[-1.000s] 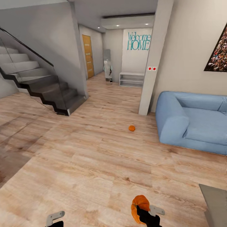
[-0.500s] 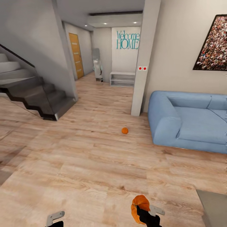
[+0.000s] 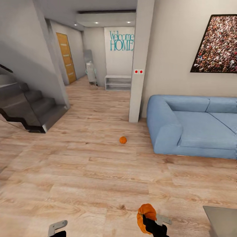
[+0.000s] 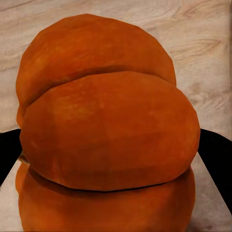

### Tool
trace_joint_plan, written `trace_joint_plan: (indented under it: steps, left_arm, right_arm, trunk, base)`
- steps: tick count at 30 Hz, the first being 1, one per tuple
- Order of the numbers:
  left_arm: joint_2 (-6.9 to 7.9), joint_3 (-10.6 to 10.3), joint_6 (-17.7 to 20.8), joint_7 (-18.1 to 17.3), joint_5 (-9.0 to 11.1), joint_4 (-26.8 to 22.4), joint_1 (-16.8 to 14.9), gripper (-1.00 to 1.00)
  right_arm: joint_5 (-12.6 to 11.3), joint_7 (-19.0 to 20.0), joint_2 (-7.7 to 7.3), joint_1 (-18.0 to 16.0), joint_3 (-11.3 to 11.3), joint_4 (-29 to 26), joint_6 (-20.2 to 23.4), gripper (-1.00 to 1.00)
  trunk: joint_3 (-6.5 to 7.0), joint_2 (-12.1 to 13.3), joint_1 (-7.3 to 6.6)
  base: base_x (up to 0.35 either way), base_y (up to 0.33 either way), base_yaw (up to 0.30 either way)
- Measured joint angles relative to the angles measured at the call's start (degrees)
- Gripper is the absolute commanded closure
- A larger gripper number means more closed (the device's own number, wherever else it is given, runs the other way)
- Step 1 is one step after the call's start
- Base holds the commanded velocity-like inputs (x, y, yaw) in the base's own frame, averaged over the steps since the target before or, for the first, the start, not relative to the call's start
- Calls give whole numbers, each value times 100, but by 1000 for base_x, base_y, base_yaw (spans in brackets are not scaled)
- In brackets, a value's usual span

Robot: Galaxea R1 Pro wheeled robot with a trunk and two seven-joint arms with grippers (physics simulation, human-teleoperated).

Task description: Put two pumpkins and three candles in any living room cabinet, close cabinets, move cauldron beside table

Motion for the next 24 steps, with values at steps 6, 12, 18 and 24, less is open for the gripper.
trace_joint_plan:
  steps: [6, 12, 18, 24]
  left_arm:
    - [-2, -1, -1, 3, 1, 0, 0, -100]
    - [-4, -1, -3, 0, 0, 0, 0, -100]
    - [-6, -3, -1, 2, 0, -1, 1, -100]
    - [-4, -3, -1, 0, -2, -2, 1, -100]
  right_arm:
    - [0, 0, 0, -1, 1, 0, 0, 100]
    - [0, 0, 0, -1, -1, 0, 0, 100]
    - [2, 0, 0, -5, -2, 1, 0, 100]
    - [15, 0, -4, -1, -2, 1, 0, 100]
  trunk:
    - [0, 0, 0]
    - [0, 0, 0]
    - [0, 0, 0]
    - [0, 0, 0]
  base:
    - [330, 0, -177]
    - [330, 0, -158]
    - [330, 0, -83]
    - [330, 0, -15]
